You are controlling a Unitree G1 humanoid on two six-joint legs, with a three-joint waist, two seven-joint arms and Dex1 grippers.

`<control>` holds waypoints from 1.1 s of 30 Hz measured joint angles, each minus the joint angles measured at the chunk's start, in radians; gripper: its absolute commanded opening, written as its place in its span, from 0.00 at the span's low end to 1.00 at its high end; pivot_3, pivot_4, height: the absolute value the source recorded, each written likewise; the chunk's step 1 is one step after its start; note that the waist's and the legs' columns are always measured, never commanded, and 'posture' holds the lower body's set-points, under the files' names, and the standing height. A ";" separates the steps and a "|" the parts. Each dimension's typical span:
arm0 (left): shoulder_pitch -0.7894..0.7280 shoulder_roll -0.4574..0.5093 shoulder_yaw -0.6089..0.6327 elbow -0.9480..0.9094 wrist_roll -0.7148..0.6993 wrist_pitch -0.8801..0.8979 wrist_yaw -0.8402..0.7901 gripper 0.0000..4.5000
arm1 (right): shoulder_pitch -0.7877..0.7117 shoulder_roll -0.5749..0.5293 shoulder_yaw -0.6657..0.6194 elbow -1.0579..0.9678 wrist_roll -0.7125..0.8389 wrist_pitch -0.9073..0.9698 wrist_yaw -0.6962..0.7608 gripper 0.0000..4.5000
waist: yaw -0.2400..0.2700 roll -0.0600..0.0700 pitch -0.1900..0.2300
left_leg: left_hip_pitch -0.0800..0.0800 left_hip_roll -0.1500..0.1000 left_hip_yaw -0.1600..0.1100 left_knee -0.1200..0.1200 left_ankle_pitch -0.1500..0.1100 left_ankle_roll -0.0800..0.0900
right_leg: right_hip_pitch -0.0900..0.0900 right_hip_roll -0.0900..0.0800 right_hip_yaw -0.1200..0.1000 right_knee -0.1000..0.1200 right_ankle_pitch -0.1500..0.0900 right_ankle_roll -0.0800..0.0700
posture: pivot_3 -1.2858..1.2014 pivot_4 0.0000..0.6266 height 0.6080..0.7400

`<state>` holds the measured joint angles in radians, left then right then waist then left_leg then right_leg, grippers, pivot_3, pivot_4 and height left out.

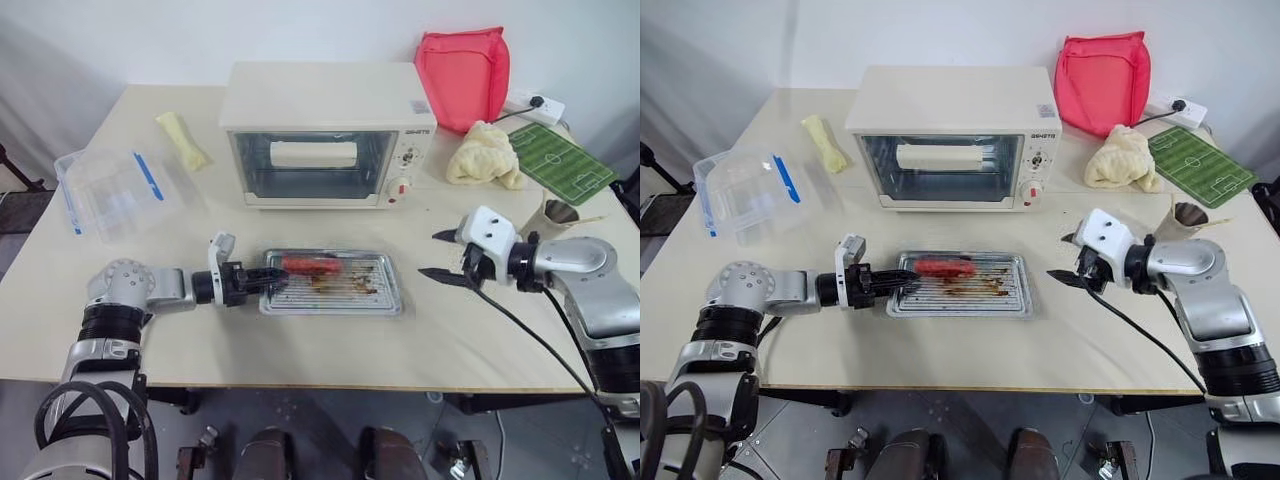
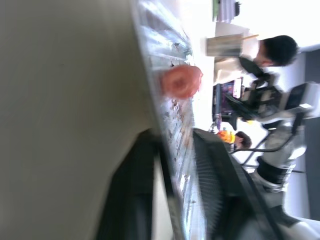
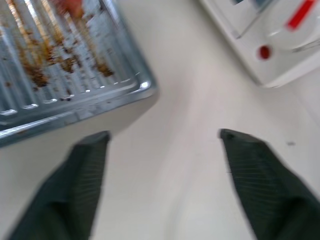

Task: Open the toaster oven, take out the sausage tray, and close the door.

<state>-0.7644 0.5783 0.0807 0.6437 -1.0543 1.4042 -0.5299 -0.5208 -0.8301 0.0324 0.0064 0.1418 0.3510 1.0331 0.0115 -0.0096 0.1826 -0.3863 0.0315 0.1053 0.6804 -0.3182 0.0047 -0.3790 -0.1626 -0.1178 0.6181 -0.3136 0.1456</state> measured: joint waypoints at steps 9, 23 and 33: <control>-0.056 -0.004 0.031 0.062 0.080 0.004 -0.109 1.00 | -0.020 0.000 0.000 0.017 -0.005 -0.003 -0.009 1.00 | -0.001 0.000 0.000 | 0.001 0.000 0.000 0.000 0.001 0.001 | 0.001 0.000 0.000 0.002 0.000 0.000 | 0.52 0.24 1.00; 0.265 0.255 0.058 -0.290 0.390 -0.733 -0.529 1.00 | -0.024 0.045 0.011 0.040 0.050 -0.100 0.104 1.00 | -0.038 -0.002 0.001 | -0.004 0.001 0.010 -0.013 0.002 -0.002 | -0.016 0.000 0.005 0.003 0.000 0.000 | 0.52 0.24 1.00; 0.380 0.278 0.060 -0.242 0.592 -1.199 -0.748 1.00 | 0.023 0.053 0.026 0.124 0.043 -0.179 0.113 1.00 | -0.021 -0.003 0.001 | -0.004 0.001 0.012 -0.013 0.001 0.001 | -0.016 -0.002 0.003 0.002 0.000 0.001 | 0.52 0.24 1.00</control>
<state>-0.3845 0.8563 0.1404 0.4012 -0.4627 0.2054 -1.2777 -0.4978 -0.7766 0.0588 0.1301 0.1850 0.1722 1.1456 -0.0094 -0.0121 0.1839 -0.3902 0.0326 0.1175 0.6677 -0.3177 0.0053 -0.3954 -0.1646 -0.1151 0.6202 -0.3131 0.1461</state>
